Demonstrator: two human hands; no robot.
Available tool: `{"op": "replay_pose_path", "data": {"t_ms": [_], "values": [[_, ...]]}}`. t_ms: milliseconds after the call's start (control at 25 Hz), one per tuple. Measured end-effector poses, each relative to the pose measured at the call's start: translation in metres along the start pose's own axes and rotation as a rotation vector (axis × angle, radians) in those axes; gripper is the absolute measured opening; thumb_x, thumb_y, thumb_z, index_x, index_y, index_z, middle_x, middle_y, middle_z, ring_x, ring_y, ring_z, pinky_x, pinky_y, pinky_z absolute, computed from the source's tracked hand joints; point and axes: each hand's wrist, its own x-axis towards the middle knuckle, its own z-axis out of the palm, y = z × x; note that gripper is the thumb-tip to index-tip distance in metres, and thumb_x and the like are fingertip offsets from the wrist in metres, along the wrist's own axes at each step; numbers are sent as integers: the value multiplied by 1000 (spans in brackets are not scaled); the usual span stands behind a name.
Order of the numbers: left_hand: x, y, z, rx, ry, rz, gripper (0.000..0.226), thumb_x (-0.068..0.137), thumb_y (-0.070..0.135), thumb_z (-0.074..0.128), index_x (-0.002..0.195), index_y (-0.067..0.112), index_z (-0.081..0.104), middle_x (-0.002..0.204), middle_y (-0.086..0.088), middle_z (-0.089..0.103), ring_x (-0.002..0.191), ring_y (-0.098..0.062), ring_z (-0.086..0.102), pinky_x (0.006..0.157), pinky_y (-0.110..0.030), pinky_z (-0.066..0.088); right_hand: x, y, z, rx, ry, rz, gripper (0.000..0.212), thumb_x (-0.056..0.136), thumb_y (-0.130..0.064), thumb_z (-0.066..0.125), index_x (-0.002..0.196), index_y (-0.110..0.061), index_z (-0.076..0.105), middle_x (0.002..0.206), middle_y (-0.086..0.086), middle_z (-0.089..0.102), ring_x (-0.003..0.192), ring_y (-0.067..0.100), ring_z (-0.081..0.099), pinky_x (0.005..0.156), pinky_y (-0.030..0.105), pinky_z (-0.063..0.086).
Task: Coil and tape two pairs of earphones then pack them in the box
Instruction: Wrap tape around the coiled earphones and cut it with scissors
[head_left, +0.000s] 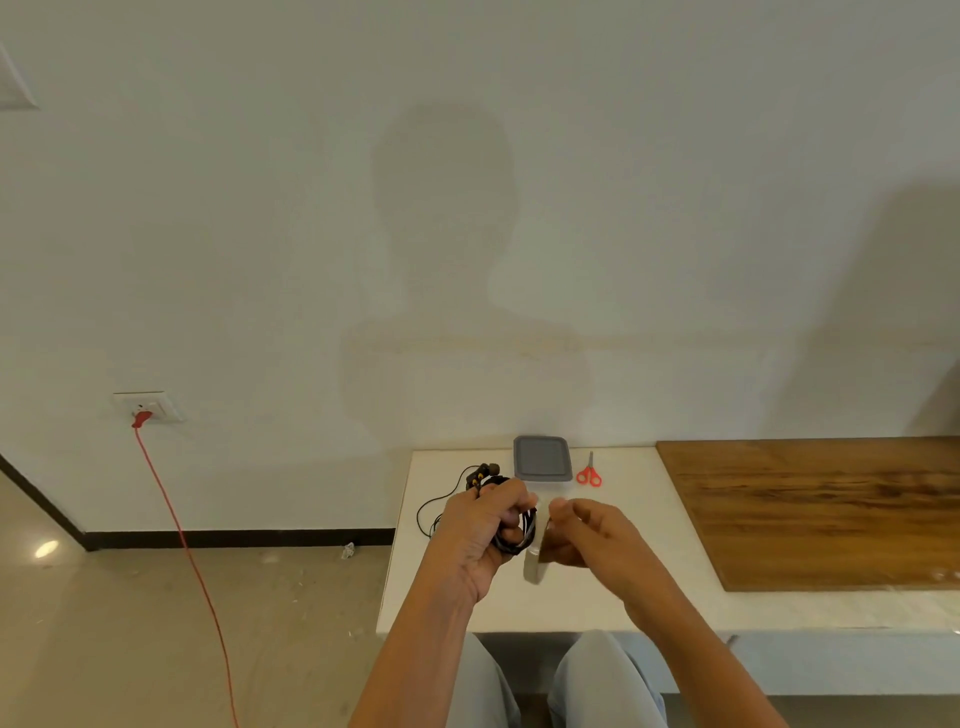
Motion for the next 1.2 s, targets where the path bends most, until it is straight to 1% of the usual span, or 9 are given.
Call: {"op": "replay_pose_path", "data": {"t_ms": [120,200,360,440,520,720,920,1080,1200], "values": [[-2,3,0,8,8,14,6,79,0,63,81,5,59,49,1,43,40,-7,40,45,-20,43,-11,4,12,-3,12,-67,34,92,-35,53,115,-22,30,81,-12,67,72,4,67,64,11,48],[-4,4,1,36,16,28,7,79,2,63,85,4,60,49,1,44,41,-7,42,46,-21,43,-13,6,18,54,5,-163,41,91,-25,58,116,-25,25,89,-4,66,74,7,69,61,10,50],[-8,6,0,117,55,83,8,78,4,65,80,6,58,49,3,46,46,-8,44,44,-18,42,-4,12,16,-18,95,-335,28,94,-21,55,107,-45,48,90,-7,65,83,15,66,69,16,54],[-9,8,-3,146,72,94,11,77,4,65,73,8,56,48,4,46,51,-10,42,43,-18,41,1,13,9,-120,108,-413,25,92,-25,56,97,-49,56,95,-19,65,92,3,61,74,9,50],[-9,9,-5,141,73,76,11,78,2,63,70,9,58,48,3,46,49,-9,41,45,-20,40,5,13,1,-233,129,-499,22,91,-29,57,97,-50,59,100,-23,62,97,-7,56,75,5,46],[-10,6,-3,74,65,17,12,78,0,62,69,8,59,51,0,46,47,-9,39,50,-22,39,17,15,-3,-495,282,-669,20,88,-36,55,104,-37,67,94,-26,57,82,1,58,74,15,46],[-12,6,-1,-52,47,51,14,78,-4,61,71,7,56,57,-2,47,43,-6,39,45,-19,38,23,24,-2,-536,348,-594,13,88,-19,64,96,-28,68,94,-12,67,78,4,60,73,13,49],[-6,2,-7,248,153,243,27,79,12,71,67,16,47,60,1,47,61,-13,46,66,-28,47,16,22,-4,-336,317,-462,13,86,-20,65,88,-32,62,91,-17,62,78,0,59,74,7,46],[-5,-7,-4,457,172,310,13,88,25,64,85,13,61,72,3,56,70,-11,50,67,-20,42,11,15,-2,-176,333,-417,19,83,-23,69,81,-40,61,93,-17,61,85,5,61,75,14,48]]}}
